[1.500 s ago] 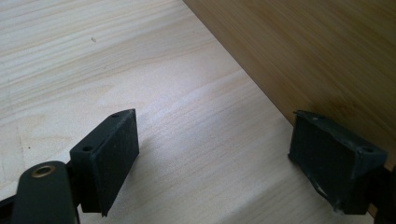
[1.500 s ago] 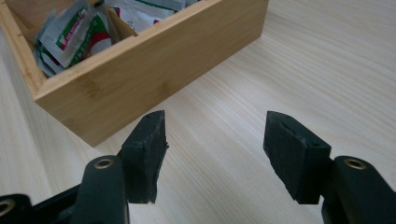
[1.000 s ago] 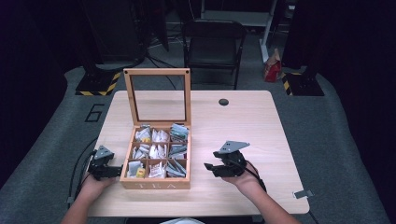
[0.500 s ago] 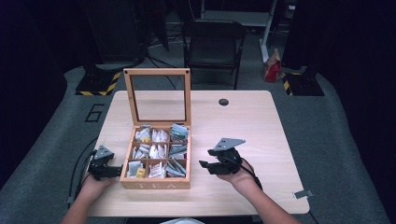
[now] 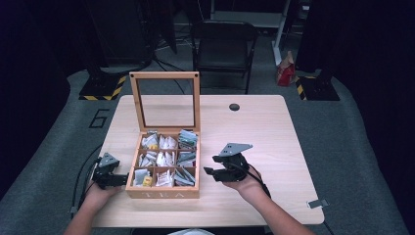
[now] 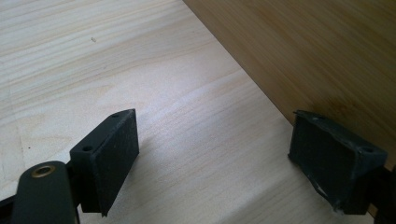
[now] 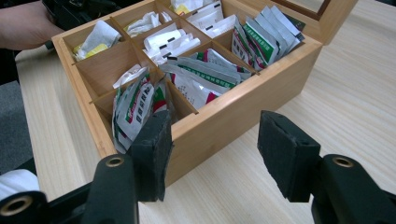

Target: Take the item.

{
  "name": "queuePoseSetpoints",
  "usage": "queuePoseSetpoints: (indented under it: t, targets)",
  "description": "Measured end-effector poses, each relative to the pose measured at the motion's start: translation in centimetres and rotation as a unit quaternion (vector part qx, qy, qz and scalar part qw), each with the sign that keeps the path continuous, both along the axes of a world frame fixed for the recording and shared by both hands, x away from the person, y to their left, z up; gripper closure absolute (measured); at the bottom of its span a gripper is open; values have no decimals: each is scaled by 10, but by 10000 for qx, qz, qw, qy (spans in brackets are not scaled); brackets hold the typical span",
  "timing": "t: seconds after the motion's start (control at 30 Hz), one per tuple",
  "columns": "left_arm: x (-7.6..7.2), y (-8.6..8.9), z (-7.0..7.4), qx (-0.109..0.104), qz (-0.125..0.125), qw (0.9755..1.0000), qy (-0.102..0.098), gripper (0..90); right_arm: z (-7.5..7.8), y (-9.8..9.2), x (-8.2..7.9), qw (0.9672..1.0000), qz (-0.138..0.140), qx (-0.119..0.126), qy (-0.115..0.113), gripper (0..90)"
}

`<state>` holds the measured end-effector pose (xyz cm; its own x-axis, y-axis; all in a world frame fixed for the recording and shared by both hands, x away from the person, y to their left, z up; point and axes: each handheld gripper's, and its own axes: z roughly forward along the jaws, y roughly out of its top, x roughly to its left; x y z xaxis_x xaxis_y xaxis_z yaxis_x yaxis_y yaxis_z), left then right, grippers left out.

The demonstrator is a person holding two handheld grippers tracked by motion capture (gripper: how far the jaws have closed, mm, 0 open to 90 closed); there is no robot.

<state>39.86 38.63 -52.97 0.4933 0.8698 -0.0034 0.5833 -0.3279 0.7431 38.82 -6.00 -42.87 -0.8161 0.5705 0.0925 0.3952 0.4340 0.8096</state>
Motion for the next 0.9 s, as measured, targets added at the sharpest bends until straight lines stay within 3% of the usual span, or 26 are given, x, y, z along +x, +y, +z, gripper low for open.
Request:
queuePoseSetpoints:
  t: [0.9]
  targets:
    - [0,0,0,-1,0,10000,1,154,-5,28,2,9997,231,10,15,503]
